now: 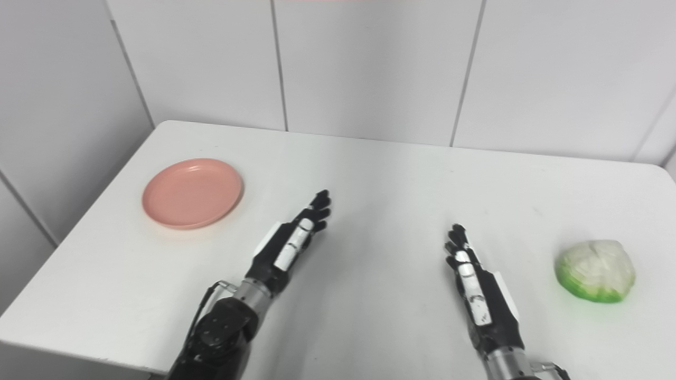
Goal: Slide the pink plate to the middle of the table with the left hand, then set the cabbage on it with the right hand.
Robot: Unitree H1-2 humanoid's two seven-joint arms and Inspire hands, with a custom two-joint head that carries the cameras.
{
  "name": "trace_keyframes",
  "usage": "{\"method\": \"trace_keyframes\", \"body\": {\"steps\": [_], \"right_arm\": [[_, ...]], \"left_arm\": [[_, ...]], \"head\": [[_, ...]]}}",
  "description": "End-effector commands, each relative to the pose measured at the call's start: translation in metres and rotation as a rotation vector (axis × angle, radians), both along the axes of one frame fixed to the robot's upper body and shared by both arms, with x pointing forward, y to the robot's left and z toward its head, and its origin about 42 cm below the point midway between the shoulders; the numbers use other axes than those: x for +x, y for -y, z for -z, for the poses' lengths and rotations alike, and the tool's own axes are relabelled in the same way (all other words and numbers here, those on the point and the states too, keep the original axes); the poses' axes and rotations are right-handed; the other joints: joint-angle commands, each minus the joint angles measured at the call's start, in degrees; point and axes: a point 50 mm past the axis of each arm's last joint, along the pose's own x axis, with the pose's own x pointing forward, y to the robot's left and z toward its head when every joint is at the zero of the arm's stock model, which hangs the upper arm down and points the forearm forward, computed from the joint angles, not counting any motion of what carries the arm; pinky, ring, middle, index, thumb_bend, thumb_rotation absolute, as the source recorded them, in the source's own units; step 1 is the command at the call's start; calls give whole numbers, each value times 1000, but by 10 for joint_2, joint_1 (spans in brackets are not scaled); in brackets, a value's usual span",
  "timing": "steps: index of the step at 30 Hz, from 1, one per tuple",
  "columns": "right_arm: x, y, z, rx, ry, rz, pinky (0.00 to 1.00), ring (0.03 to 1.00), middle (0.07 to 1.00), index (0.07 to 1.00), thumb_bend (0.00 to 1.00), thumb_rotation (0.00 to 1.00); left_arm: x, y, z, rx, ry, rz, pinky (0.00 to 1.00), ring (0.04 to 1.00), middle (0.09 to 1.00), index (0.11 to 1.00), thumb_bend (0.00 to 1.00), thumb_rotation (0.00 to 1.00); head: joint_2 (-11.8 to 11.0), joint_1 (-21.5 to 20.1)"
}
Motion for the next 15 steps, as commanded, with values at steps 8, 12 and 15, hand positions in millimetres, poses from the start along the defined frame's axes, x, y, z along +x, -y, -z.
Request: {"method": "trace_keyframes", "body": {"steps": [8, 12, 15], "right_arm": [[1, 8, 2, 0, -19, 1, 1000, 1000, 1000, 1000, 192, 1000], [1, 6, 2, 10, -20, 1, 1000, 1000, 1000, 1000, 181, 1000], [1, 6, 1, 12, -18, 0, 1000, 1000, 1000, 1000, 176, 1000]], "left_arm": [[-28, 12, 56, 18, -137, -27, 962, 994, 1000, 991, 428, 1000], [-26, 11, 58, 18, -139, -27, 967, 999, 1000, 992, 422, 1000], [-27, 11, 59, 21, -136, -27, 965, 999, 1000, 991, 419, 1000]], "head": [[-20, 15], [-23, 16], [-23, 17]]}}
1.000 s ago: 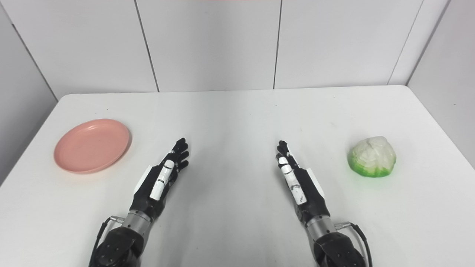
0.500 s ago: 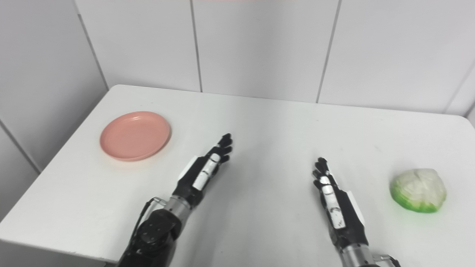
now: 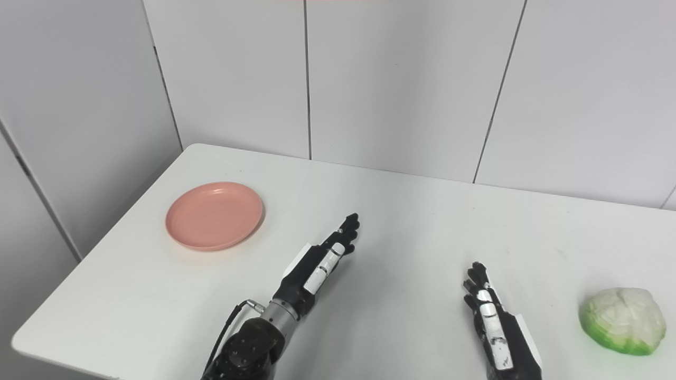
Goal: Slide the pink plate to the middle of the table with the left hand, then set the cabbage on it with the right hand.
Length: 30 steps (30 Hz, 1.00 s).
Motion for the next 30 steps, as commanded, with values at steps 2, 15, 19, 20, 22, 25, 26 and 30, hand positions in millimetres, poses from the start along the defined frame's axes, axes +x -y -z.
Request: {"method": "trace_keyframes", "body": {"steps": [2, 15, 19, 20, 22, 25, 26, 30], "right_arm": [[0, 3, 1, -6, -16, 6, 1000, 1000, 1000, 1000, 163, 1000], [-2, -3, -6, 1, -20, 2, 1000, 1000, 1000, 1000, 152, 1000], [-2, -4, -7, 6, -18, -7, 1000, 1000, 1000, 1000, 152, 1000], [-2, -4, -7, 7, -18, -8, 1000, 1000, 1000, 1000, 152, 1000], [-2, -4, -8, 7, -17, -5, 1000, 1000, 1000, 1000, 154, 1000], [-3, -6, -9, 5, -16, -4, 1000, 1000, 1000, 1000, 150, 1000], [-3, -6, -9, 6, -17, -4, 1000, 1000, 1000, 1000, 153, 1000], [-1, -7, -10, 4, -16, -7, 1000, 1000, 1000, 1000, 156, 1000]], "left_arm": [[-37, -3, 60, 7, -180, -23, 966, 1000, 1000, 990, 423, 1000], [-40, -8, 41, -21, -190, -20, 997, 1000, 1000, 1000, 440, 1000], [-39, -8, 28, -17, -155, -17, 1000, 1000, 1000, 1000, 438, 1000], [-38, -8, 23, -16, -137, -18, 1000, 1000, 1000, 1000, 427, 1000], [-36, -9, 13, -28, -101, -18, 1000, 1000, 1000, 999, 419, 1000], [-31, -12, -6, -72, -42, -22, 1000, 1000, 1000, 1000, 435, 1000], [-30, -13, -11, -80, -29, -21, 1000, 1000, 1000, 1000, 414, 1000], [-23, -19, -49, -84, 38, -39, 1000, 1000, 1000, 1000, 368, 1000]], "head": [[0, 2], [13, 8], [17, 15], [18, 16], [19, 18], [24, 10], [24, 10], [29, 13]]}}
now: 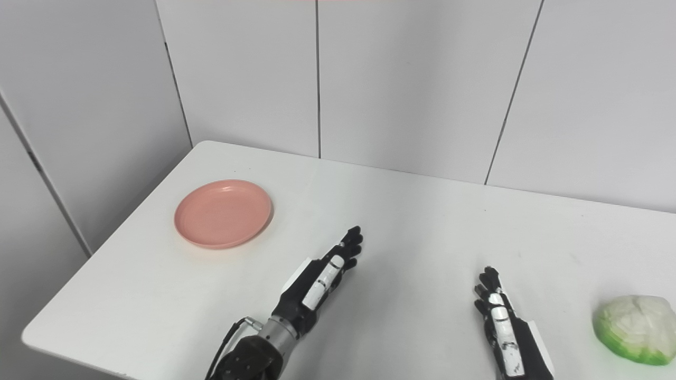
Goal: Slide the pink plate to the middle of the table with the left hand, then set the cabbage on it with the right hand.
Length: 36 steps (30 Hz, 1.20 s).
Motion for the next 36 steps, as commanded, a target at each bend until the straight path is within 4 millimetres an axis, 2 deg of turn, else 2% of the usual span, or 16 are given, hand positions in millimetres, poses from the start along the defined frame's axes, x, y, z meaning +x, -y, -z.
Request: {"method": "trace_keyframes", "body": {"steps": [1, 5, 9, 17, 22, 31, 36], "right_arm": [[1, -1, -3, -2, -13, -4, 1000, 1000, 1000, 1000, 164, 1000], [2, 0, -3, -4, -13, -4, 1000, 1000, 1000, 1000, 178, 1000], [2, 2, -4, -1, -12, -3, 1000, 1000, 1000, 1000, 176, 1000], [3, 5, -3, 4, -11, -8, 1000, 1000, 1000, 1000, 151, 1000], [3, 6, -4, 0, -12, -9, 1000, 1000, 1000, 1000, 155, 1000], [3, 9, -6, 3, -9, -14, 1000, 1000, 1000, 1000, 155, 1000], [5, 11, -6, 4, -11, -8, 1000, 1000, 1000, 1000, 153, 1000]], "left_arm": [[13, -3, -38, -19, 105, 2, 1000, 1000, 1000, 1000, 386, 1000], [22, -12, -60, -29, 135, -15, 1000, 997, 996, 994, 475, 1000], [32, -21, -82, -38, 161, -28, 998, 971, 977, 974, 504, 1000], [55, -54, -132, -11, 278, -119, 963, 946, 945, 928, 517, 1000], [63, -76, -153, 16, 327, -190, 956, 919, 919, 901, 496, 1000], [81, -139, -184, 26, 370, -320, 895, 909, 909, 899, 462, 1000], [91, -173, -190, 11, 355, -388, 928, 908, 914, 897, 460, 1000]], "head": [[3, 3], [6, 8], [7, 13], [4, 25], [6, 28], [14, 34], [13, 38]]}}
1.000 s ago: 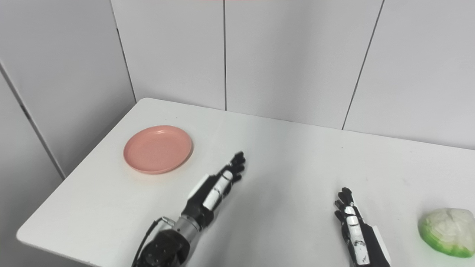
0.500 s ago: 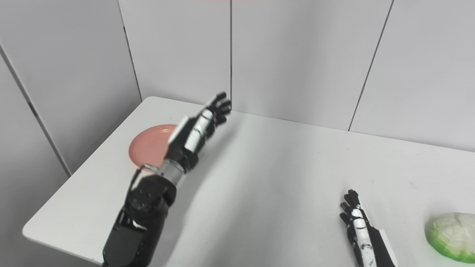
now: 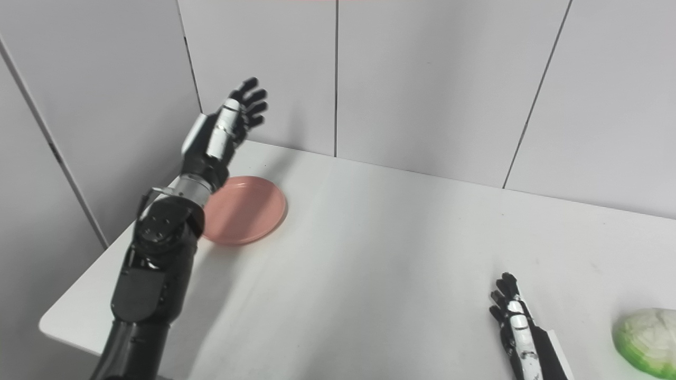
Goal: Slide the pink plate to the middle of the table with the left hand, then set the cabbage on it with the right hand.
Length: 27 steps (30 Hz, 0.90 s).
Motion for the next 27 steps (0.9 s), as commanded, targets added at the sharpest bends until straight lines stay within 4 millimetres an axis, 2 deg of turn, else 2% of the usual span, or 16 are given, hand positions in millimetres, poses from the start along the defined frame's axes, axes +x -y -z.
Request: {"method": "trace_keyframes", "body": {"steps": [1, 7, 12, 23, 27], "right_arm": [[4, 4, -4, 0, -10, -4, 1000, 1000, 1000, 1000, 154, 1000], [2, 5, -6, 5, -17, -8, 1000, 1000, 1000, 1000, 151, 1000], [2, 4, -7, 0, -20, -12, 1000, 1000, 1000, 1000, 162, 1000], [0, 6, -10, 2, -23, -15, 1000, 1000, 1000, 1000, 158, 1000], [1, 6, -10, 8, -24, -18, 1000, 1000, 1000, 1000, 169, 1000]], "left_arm": [[6, -8, -25, 8, 87, -10, 925, 908, 915, 897, 455, 1000], [5, -43, -17, -13, 88, -122, 885, 894, 897, 879, 431, 1000], [0, -64, -11, -32, 63, -155, 902, 914, 911, 892, 422, 1000], [-11, -105, 1, -50, 7, -232, 890, 908, 909, 888, 403, 1000], [-11, -114, 9, -73, -22, -255, 896, 909, 909, 889, 398, 1000]], "head": [[1, 1], [5, 4], [6, 2], [11, 8], [10, 10]]}}
